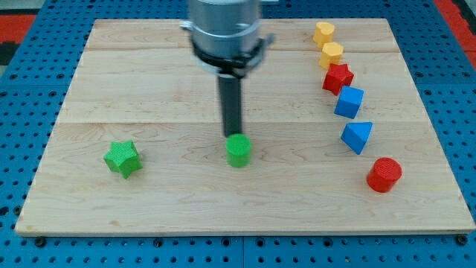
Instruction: Move the green circle closer to the red circle
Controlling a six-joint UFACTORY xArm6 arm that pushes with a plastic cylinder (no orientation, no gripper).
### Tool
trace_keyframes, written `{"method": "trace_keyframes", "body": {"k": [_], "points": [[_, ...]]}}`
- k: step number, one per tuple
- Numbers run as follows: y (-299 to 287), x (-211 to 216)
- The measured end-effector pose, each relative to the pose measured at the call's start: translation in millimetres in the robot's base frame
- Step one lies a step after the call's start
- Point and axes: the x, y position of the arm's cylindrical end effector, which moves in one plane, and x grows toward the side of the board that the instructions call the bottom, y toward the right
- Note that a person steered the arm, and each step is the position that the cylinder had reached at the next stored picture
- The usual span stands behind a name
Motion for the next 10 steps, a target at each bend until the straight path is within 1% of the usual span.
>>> {"method": "trace_keyframes", "body": {"k": [1, 2, 3, 4, 5, 6, 7, 8, 9, 10], "points": [[74, 15], [93, 39], [97, 43], [94, 99], [189, 107], [198, 95], [157, 92], [145, 88], [145, 78], [147, 78]]}}
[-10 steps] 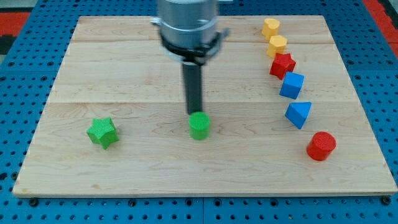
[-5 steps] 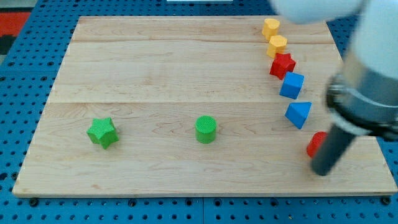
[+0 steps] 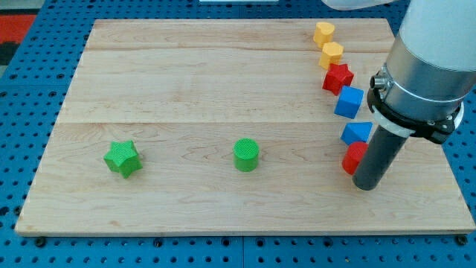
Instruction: Move the green circle closer to the red circle
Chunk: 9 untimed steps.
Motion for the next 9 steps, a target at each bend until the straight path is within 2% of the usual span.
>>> {"method": "trace_keyframes", "body": {"k": [2, 3, 5, 6, 7, 8, 9], "points": [[0, -25], [-22, -13], [-171, -98], [-212, -82], [-94, -63], [-97, -63], [-215, -63]]}}
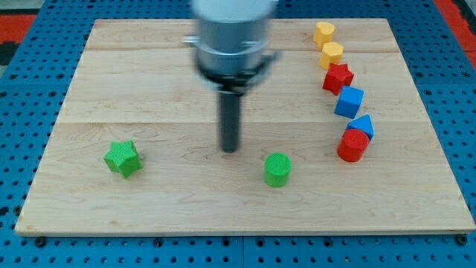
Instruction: Move the green circle closer to the red circle
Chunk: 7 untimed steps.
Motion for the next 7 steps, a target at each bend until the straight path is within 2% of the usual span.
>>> {"method": "trace_keyframes", "body": {"k": [1, 2, 3, 4, 5, 6, 7], "points": [[43, 33], [127, 33], [76, 45], [93, 74], [149, 54], [188, 68], [187, 88]]}}
